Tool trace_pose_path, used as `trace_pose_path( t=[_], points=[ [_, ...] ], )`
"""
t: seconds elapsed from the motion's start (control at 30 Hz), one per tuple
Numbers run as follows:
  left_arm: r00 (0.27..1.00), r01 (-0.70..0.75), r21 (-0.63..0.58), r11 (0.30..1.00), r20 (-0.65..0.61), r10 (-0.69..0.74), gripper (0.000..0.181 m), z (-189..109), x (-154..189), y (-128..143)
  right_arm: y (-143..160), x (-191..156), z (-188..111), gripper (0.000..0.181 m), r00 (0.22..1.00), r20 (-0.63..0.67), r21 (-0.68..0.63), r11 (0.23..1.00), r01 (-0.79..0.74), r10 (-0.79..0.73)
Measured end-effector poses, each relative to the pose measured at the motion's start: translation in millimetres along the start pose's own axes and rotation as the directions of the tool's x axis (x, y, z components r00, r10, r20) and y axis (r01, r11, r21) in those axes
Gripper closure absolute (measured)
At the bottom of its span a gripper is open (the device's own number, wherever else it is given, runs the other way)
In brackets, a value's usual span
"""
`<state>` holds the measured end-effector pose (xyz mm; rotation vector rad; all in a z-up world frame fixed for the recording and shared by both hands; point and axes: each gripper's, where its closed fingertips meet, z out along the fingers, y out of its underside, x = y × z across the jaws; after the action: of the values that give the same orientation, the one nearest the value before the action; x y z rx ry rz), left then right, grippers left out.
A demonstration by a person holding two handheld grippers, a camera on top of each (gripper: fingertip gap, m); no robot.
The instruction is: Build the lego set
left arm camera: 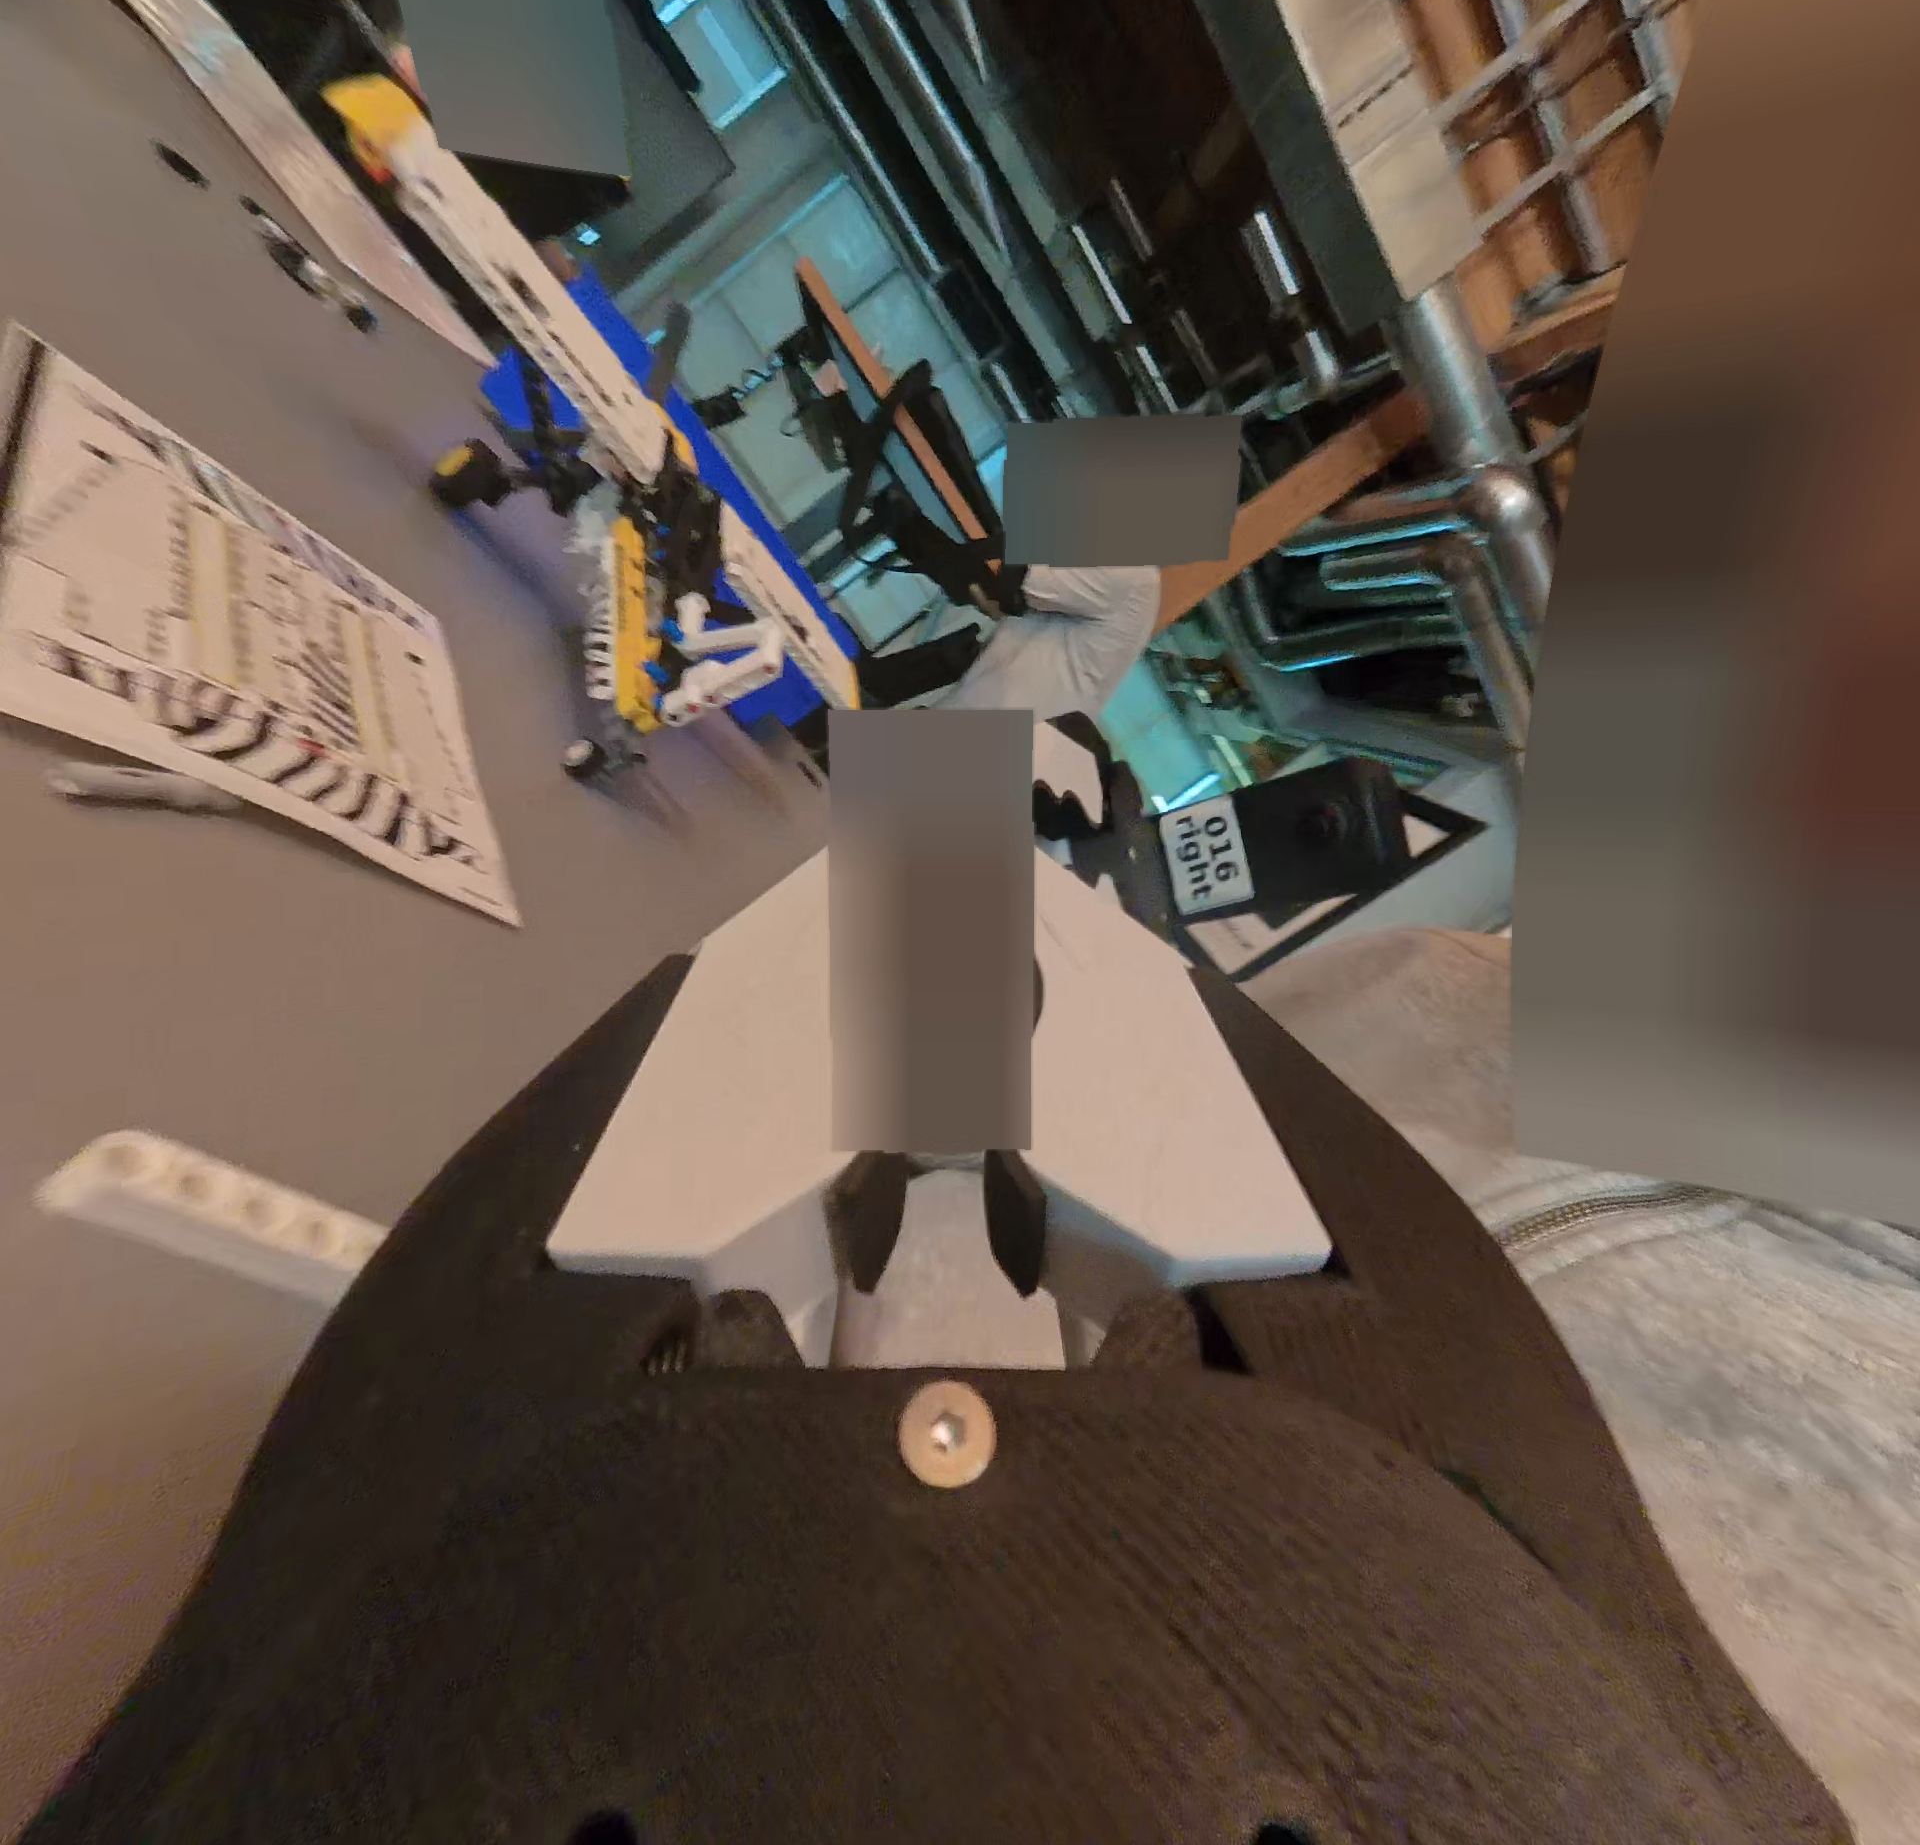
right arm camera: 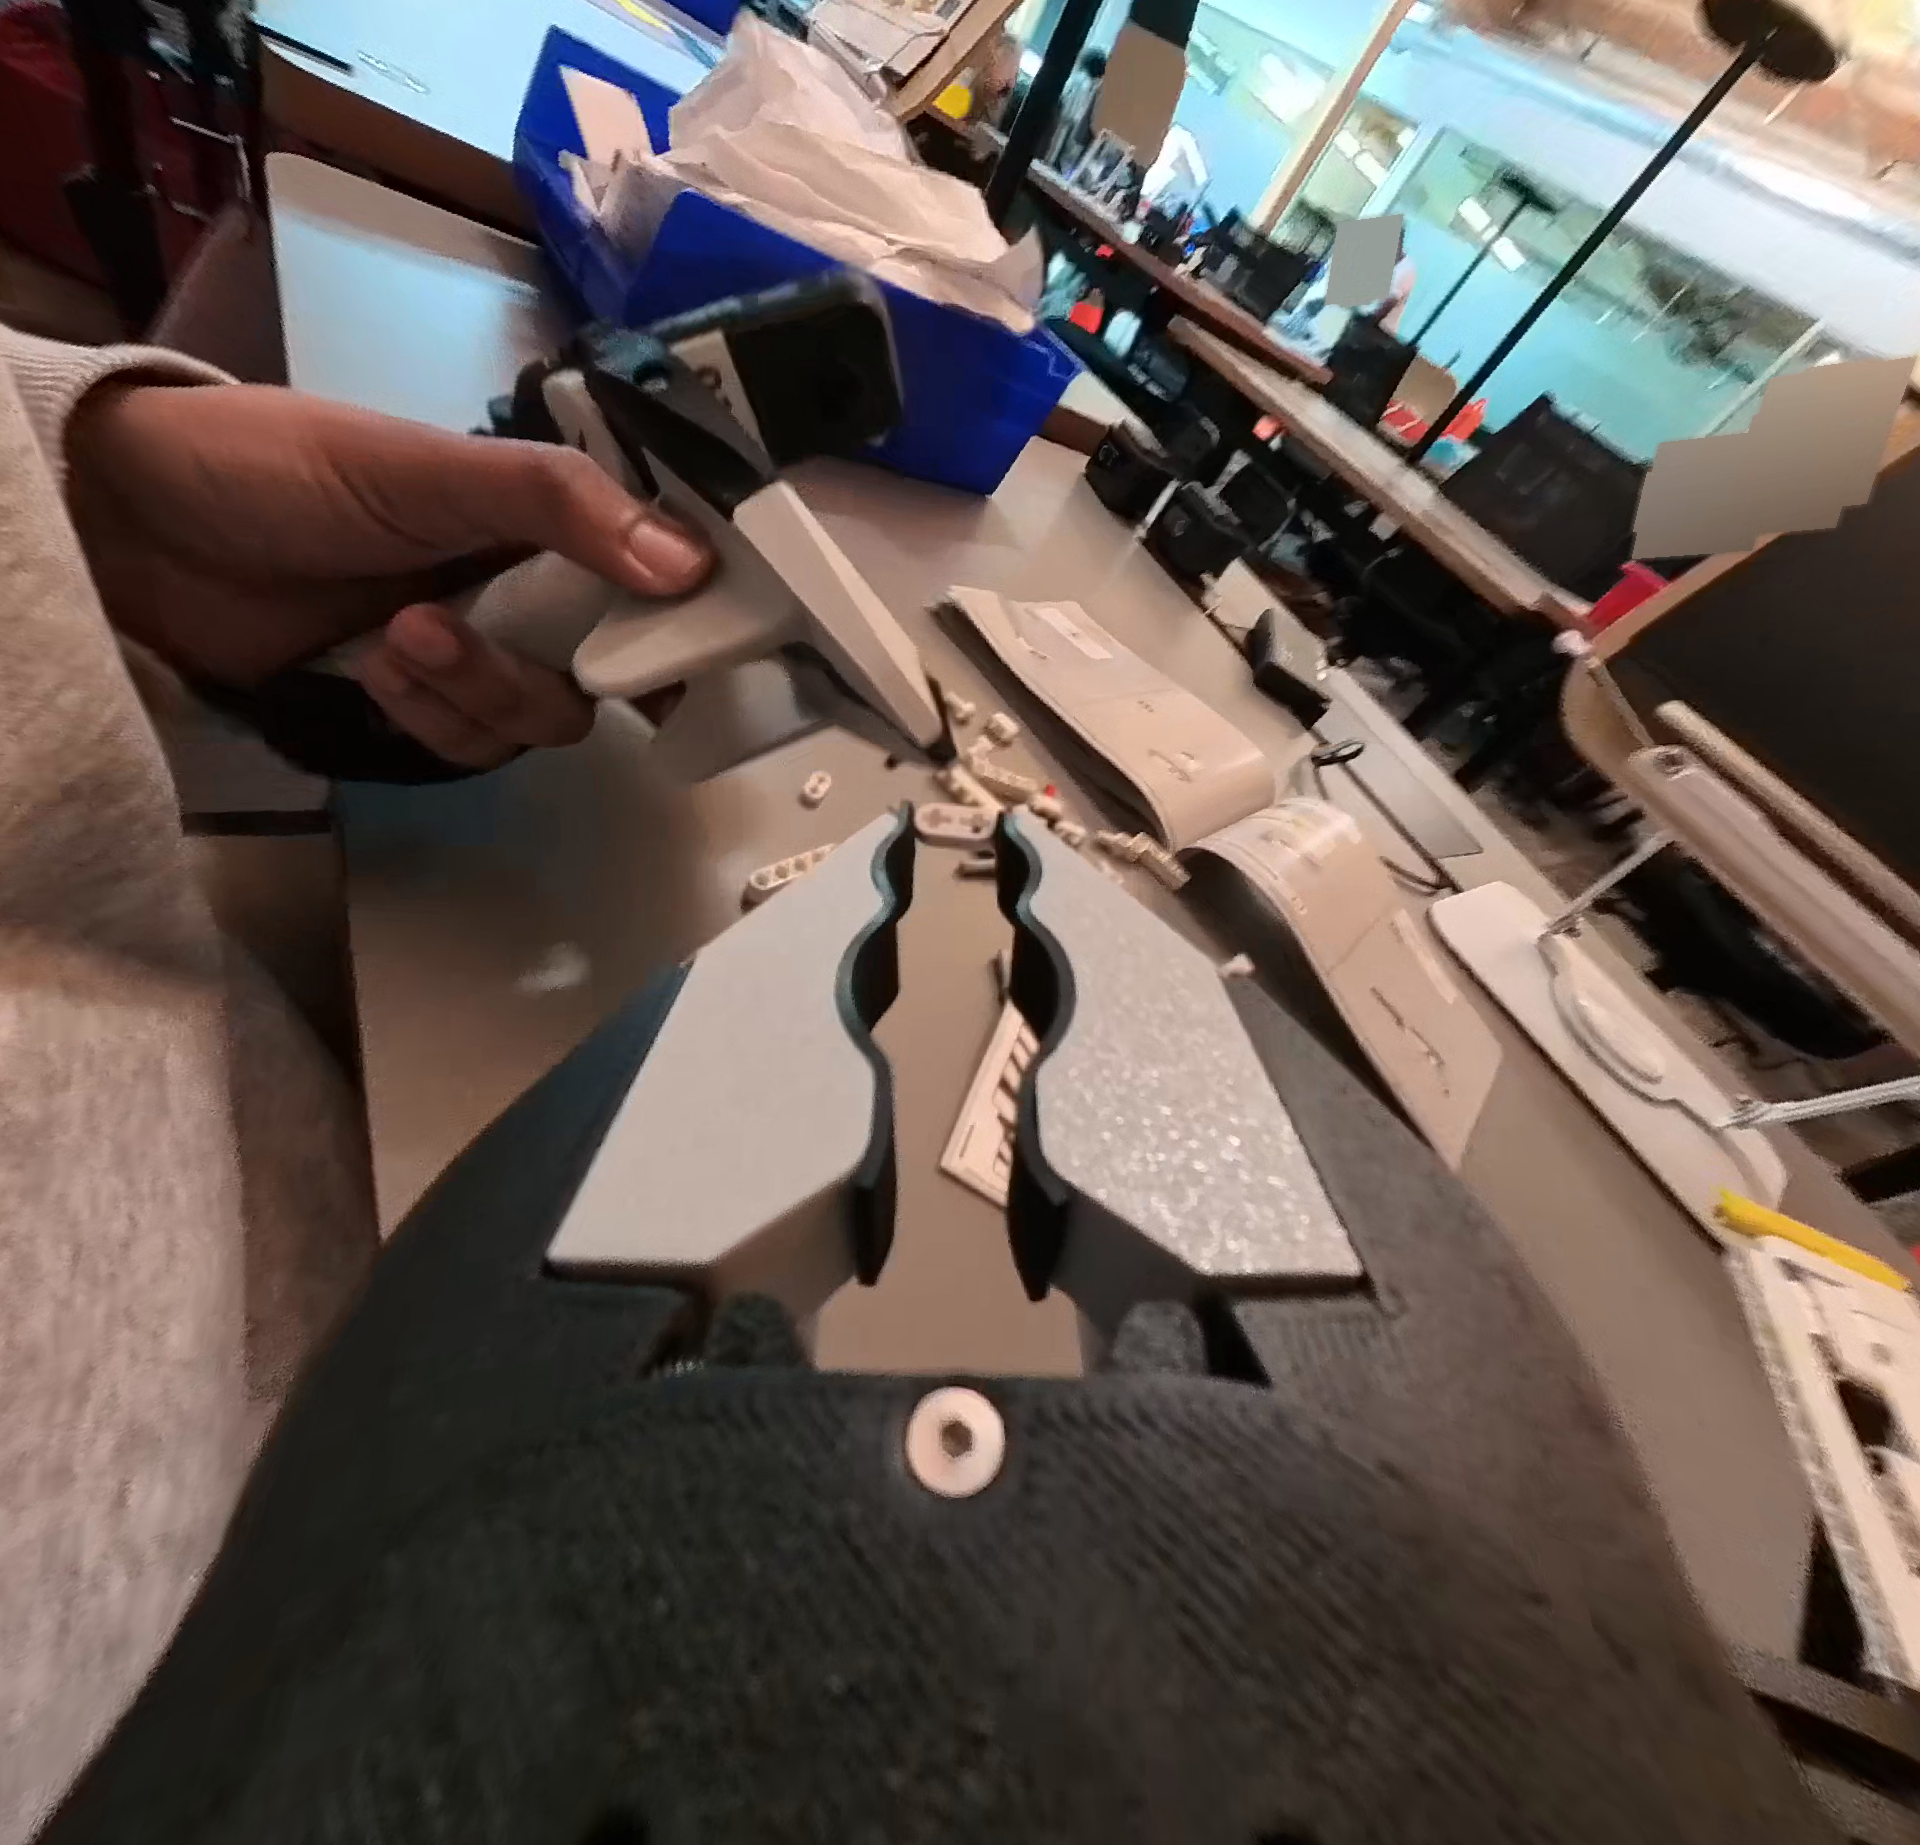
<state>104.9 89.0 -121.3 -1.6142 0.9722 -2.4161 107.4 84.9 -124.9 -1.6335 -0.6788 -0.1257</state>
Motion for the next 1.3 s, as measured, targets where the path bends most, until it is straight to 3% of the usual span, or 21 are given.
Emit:
trace_pose_path(
  t=[0.03, 0.13, 0.23, 0.47, 0.67, 1.3],
  points=[
    [0.999, -0.026, -0.001, 1.0, 0.031, 0.026, 0.179, -5, -4, -3, 4, -1, 0, 0.167, 0.999, 0.032, -0.014, 1.0, -0.028, 0.028],
    [0.988, -0.105, -0.007, 0.994, 0.115, 0.106, 0.179, -16, -12, -8, 22, -13, 4, 0.167, 0.971, 0.186, -0.1, 0.986, -0.136, 0.153],
    [0.974, -0.161, -0.024, 0.987, 0.159, 0.163, 0.179, -20, -18, -9, 44, -30, 6, 0.167, 0.892, 0.347, -0.242, 0.946, -0.214, 0.29],
    [0.981, -0.142, 0.0, 0.99, 0.133, 0.14, 0.178, -24, -23, -11, 71, -49, 12, 0.167, 0.782, 0.502, -0.4, 0.901, -0.169, 0.37],
    [0.989, -0.112, 0.046, 0.993, 0.106, 0.106, 0.178, -28, -23, -18, 74, -56, 17, 0.167, 0.736, 0.558, -0.413, 0.897, -0.154, 0.383],
    [0.992, -0.097, 0.048, 0.994, 0.091, 0.093, 0.178, -28, -23, -19, 86, -63, 19, 0.166, 0.736, 0.574, -0.435, 0.895, -0.098, 0.36]
  ],
)
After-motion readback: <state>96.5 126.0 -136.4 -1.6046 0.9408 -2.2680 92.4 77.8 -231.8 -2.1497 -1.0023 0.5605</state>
